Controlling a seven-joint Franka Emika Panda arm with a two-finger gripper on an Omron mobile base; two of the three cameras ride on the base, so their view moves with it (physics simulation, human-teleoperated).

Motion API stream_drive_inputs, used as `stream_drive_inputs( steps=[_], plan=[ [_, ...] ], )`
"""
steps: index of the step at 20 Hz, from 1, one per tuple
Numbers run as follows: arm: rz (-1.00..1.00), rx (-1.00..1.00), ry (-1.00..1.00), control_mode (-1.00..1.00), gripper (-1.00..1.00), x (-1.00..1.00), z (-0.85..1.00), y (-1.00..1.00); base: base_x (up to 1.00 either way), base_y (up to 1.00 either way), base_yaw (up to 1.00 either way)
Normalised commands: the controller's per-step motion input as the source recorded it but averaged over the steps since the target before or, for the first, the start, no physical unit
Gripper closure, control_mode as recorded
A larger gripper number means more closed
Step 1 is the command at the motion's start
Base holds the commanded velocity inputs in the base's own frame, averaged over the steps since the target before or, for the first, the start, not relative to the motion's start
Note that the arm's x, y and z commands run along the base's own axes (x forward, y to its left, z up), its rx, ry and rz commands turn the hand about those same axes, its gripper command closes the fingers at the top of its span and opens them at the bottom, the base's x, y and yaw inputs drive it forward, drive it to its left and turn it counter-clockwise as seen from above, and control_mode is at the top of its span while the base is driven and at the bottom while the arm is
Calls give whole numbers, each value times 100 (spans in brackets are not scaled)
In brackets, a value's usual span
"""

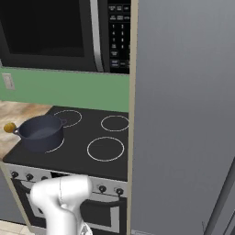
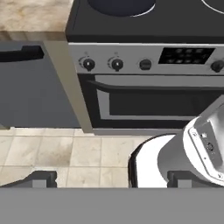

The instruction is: Turn on the burner for the pot on the stove. Wait thirty seconds for the pot to heat up. Then add the squash to the pot.

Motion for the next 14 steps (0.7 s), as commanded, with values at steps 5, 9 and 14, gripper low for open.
stream_drive_inputs(
  steps=[5, 9, 14],
  plan=[
    [2, 13, -4, -100, -100, 0, -68, 1, 0, 0, 0],
    [5, 3, -2, -100, -100, 0, -61, 7, 0, 0, 0],
    [6, 0, -17, -100, -100, 0, -35, 3, 0, 0, 0]
  ],
)
